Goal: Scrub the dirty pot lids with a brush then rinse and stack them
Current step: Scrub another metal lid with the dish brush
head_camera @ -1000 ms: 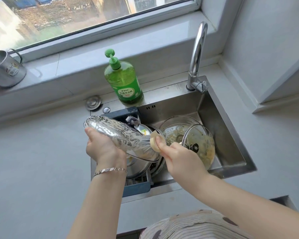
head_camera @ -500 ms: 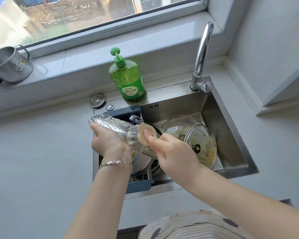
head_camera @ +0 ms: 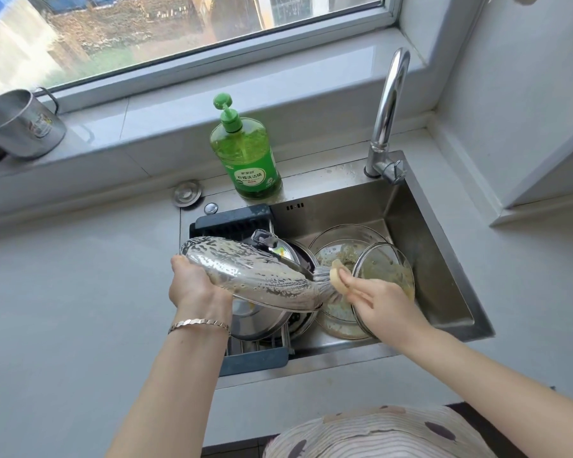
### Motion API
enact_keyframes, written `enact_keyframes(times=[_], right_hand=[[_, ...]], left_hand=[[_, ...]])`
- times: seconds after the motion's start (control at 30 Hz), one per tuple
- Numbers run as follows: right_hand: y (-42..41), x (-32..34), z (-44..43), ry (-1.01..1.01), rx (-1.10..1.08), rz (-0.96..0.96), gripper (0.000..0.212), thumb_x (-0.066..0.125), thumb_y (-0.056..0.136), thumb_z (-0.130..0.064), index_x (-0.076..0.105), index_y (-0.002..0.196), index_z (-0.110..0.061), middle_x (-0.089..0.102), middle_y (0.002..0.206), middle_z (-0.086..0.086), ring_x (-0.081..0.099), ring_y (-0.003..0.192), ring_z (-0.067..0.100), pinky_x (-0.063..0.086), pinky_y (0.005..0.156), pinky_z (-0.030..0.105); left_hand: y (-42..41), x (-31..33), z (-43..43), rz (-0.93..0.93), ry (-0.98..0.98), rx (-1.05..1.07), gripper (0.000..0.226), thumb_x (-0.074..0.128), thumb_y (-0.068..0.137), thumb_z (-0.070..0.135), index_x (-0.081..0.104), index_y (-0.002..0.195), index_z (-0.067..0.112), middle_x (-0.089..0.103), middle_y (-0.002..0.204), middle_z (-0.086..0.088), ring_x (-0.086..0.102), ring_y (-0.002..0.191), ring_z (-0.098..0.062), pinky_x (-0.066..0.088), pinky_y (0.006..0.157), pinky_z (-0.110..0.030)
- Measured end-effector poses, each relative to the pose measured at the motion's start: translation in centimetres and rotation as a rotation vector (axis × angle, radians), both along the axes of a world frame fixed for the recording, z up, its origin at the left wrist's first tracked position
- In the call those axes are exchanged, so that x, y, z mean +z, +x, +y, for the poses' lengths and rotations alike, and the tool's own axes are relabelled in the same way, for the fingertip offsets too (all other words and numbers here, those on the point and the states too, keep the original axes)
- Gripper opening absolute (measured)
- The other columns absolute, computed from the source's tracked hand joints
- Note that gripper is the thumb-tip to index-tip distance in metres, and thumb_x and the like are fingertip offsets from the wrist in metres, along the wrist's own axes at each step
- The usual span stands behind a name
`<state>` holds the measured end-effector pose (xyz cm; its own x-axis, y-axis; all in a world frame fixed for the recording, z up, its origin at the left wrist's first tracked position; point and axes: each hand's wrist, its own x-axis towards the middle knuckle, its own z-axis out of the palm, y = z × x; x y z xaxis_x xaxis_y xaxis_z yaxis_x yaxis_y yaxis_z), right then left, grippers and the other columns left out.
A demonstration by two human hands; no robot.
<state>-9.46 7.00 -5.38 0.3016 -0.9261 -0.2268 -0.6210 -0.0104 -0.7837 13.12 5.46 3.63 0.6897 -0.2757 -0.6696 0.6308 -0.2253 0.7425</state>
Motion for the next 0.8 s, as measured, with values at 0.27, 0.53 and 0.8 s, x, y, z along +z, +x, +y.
enact_keyframes(times=[0.27, 0.53, 0.8], right_hand=[[3.1, 5.5, -5.3, 0.233, -0.309, -0.264, 0.038, 0.074, 0.075, -0.038, 0.059, 0.104, -0.018, 0.062, 0.087, -0.006, 0.058, 0.083, 0.009, 0.044, 0.073, 0.027], [4.0, 5.2, -4.4, 0.397, -0.11, -0.368, 0.042, 0.081, 0.068, -0.036, 0.065, 0.105, -0.026, 0.068, 0.104, -0.011, 0.062, 0.098, 0.006, 0.049, 0.086, 0.027], [4.2, 3.2, -4.8, 0.452, -0.477, -0.292, 0.034, 0.074, 0.076, -0.032, 0.061, 0.093, -0.005, 0.062, 0.075, 0.005, 0.057, 0.059, 0.013, 0.043, 0.055, 0.025]], left_hand=[[-0.6, 0.2, 0.7, 0.025, -0.047, -0.459, 0.04, 0.035, 0.102, 0.035, 0.059, 0.089, 0.006, 0.069, 0.076, -0.013, 0.065, 0.076, -0.026, 0.053, 0.063, -0.038], [0.4, 0.9, -0.8, 0.173, -0.06, -0.711, 0.034, 0.04, 0.1, 0.034, 0.058, 0.092, 0.007, 0.069, 0.064, -0.009, 0.068, 0.056, -0.021, 0.056, 0.048, -0.03], [-2.3, -0.3, 1.0, 0.127, -0.125, -0.891, 0.038, 0.057, 0.085, 0.037, 0.062, 0.11, 0.009, 0.072, 0.102, -0.013, 0.069, 0.092, -0.029, 0.053, 0.083, -0.043]])
